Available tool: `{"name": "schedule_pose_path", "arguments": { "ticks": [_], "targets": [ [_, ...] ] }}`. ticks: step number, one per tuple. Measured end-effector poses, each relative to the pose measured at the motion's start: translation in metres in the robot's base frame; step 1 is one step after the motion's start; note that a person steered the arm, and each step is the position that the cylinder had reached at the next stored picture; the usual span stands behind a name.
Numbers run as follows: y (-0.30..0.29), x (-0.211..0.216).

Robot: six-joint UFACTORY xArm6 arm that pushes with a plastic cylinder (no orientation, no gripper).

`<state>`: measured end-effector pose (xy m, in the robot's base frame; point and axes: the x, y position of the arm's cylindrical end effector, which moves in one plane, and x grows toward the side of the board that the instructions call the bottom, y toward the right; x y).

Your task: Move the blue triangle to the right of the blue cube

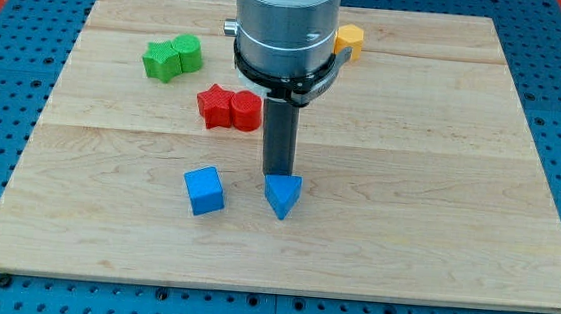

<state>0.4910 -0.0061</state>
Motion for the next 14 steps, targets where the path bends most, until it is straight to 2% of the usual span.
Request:
{"name": "schedule_pose_path", "arguments": {
  "ticks": [2,3,4,6,7,9,11,12,13,14],
  "targets": [
    [0.024,0.005],
    [0.050,-0.012],
    [0.053,-0.015],
    [0.129,-0.024],
    [0.125,0.017],
    [0.030,0.050],
    [-0.029,0.053],
    [-0.023,0.053],
    [0.038,0.053],
    [0.068,0.023]
  ]
}}
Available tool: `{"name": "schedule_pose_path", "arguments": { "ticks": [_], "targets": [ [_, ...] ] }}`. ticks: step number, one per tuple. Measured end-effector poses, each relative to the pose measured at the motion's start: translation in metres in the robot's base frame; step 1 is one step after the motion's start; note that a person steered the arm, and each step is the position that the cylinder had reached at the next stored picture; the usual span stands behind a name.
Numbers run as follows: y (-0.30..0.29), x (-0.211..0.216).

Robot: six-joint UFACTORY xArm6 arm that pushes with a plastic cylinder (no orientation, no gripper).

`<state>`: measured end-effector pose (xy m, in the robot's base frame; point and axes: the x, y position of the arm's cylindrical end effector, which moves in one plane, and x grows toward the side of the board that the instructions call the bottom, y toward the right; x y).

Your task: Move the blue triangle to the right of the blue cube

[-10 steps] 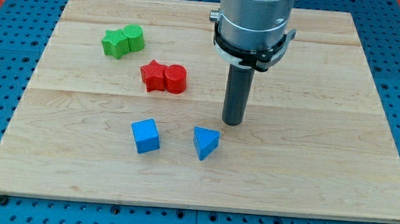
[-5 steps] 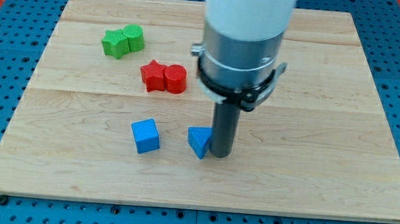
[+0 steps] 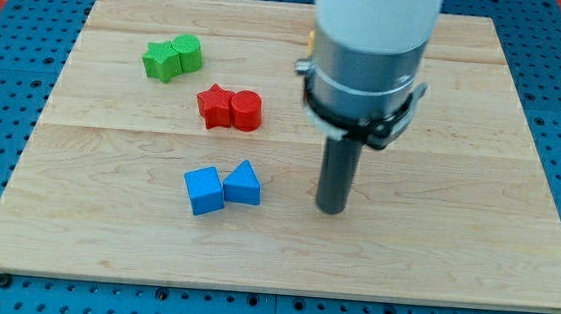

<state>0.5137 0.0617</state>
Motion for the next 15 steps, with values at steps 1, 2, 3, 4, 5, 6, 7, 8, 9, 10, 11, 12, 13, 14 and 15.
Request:
{"name": "schedule_pose_path", "arguments": {
  "ticks": [1,2,3,4,5,6,7,8,9,10,11,12,13,14,15],
  "targets": [
    [0.013,-0.014],
    [0.013,-0.014],
    [0.014,-0.014],
    [0.028,-0.008],
    [0.035,-0.008],
    [0.038,-0.008],
    [0.041,-0.008],
    [0.044,-0.008],
    [0.044,-0.008],
    [0.044,-0.008],
    [0.044,-0.034],
    [0.044,-0.090],
    [0.044,-0.134],
    [0.050,-0.142],
    [0.050,-0.142]
  ]
}}
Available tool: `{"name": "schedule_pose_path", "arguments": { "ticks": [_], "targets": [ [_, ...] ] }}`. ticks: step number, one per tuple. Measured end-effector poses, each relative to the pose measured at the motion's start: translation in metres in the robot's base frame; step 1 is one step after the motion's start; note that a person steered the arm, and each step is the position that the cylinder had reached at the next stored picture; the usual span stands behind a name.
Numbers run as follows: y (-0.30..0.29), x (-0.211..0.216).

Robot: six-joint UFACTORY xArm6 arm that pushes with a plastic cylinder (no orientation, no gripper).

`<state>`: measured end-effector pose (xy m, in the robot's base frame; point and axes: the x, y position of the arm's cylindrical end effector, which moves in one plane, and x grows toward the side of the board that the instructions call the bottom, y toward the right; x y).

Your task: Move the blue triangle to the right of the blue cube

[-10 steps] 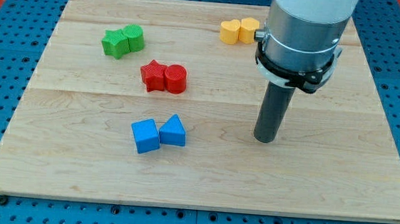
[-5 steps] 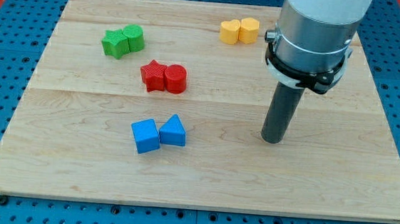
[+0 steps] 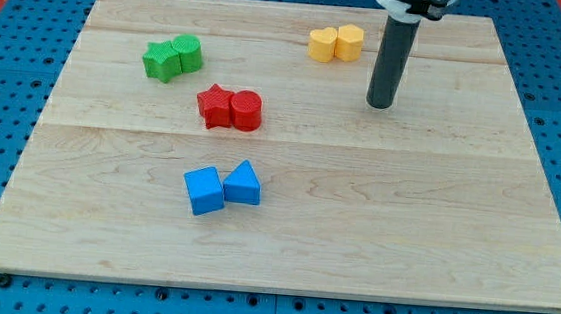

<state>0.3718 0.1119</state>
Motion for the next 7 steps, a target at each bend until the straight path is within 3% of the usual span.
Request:
{"name": "schedule_pose_path", "arguments": {
  "ticks": [4,7],
  "targets": [
    [-0.019,0.000],
    [0.008,-0.053]
  ]
}}
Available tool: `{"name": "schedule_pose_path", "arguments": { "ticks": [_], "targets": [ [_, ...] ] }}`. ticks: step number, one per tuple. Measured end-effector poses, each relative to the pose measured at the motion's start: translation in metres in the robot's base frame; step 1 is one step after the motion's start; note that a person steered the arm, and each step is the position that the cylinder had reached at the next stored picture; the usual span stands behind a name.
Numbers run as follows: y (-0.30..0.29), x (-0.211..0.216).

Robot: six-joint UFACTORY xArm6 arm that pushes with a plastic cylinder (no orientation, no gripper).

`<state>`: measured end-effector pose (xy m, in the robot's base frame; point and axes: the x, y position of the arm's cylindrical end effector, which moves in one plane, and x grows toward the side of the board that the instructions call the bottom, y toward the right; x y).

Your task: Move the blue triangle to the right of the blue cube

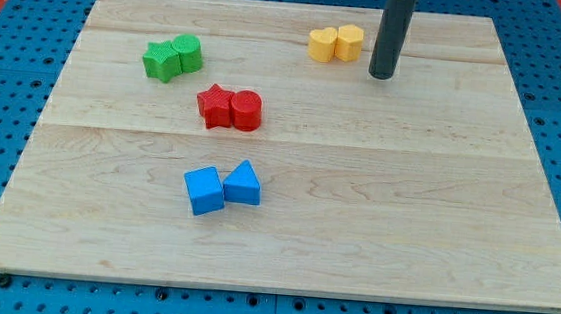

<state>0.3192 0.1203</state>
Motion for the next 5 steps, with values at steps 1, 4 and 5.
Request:
{"name": "schedule_pose_path", "arguments": {
  "ticks": [1,4,5],
  "targets": [
    [0.004,0.000],
    [0.004,-0.018],
    [-0.003,-0.042]
  ]
}}
